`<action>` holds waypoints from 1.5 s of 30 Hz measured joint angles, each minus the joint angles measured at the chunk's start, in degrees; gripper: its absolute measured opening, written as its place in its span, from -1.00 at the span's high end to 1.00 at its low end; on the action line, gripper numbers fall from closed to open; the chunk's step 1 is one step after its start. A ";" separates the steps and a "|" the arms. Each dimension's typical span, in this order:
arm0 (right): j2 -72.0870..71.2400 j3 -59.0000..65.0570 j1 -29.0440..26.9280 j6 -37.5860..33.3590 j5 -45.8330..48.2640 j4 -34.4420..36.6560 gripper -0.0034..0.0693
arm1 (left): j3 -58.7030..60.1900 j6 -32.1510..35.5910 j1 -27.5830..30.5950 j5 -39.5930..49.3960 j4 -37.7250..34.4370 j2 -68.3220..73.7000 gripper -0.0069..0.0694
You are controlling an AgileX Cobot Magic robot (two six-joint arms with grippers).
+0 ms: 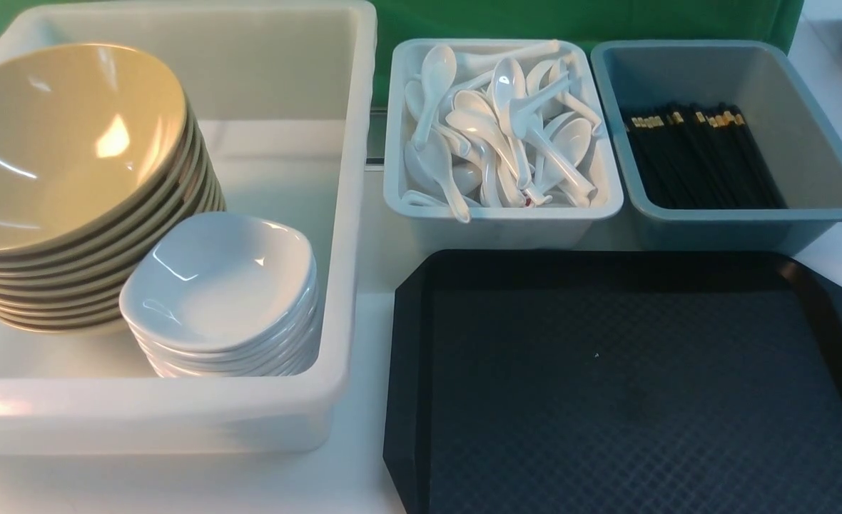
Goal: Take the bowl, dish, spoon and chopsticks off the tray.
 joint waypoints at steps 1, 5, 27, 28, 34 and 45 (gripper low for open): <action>0.00 0.00 0.00 -0.08 0.00 0.00 0.82 | 0.00 0.00 0.00 0.00 0.00 0.00 0.85; 0.00 0.00 0.00 -0.19 0.00 0.00 0.82 | 0.00 0.00 0.00 0.00 0.00 0.00 0.85; 0.00 0.00 0.00 -0.19 0.00 0.00 0.80 | 1.86 0.00 0.13 -3.68 0.00 -0.10 0.85; 0.00 0.00 0.00 -0.19 0.00 0.00 0.80 | 2.86 0.00 0.40 -5.47 0.00 -0.42 0.85; 0.00 0.00 0.00 -0.19 0.00 0.00 0.79 | 14.02 0.24 6.21 -29.26 -0.51 -3.03 0.85; 0.00 0.00 0.00 -0.19 0.00 0.00 0.78 | 25.98 0.28 11.92 -28.55 -4.90 -7.03 0.85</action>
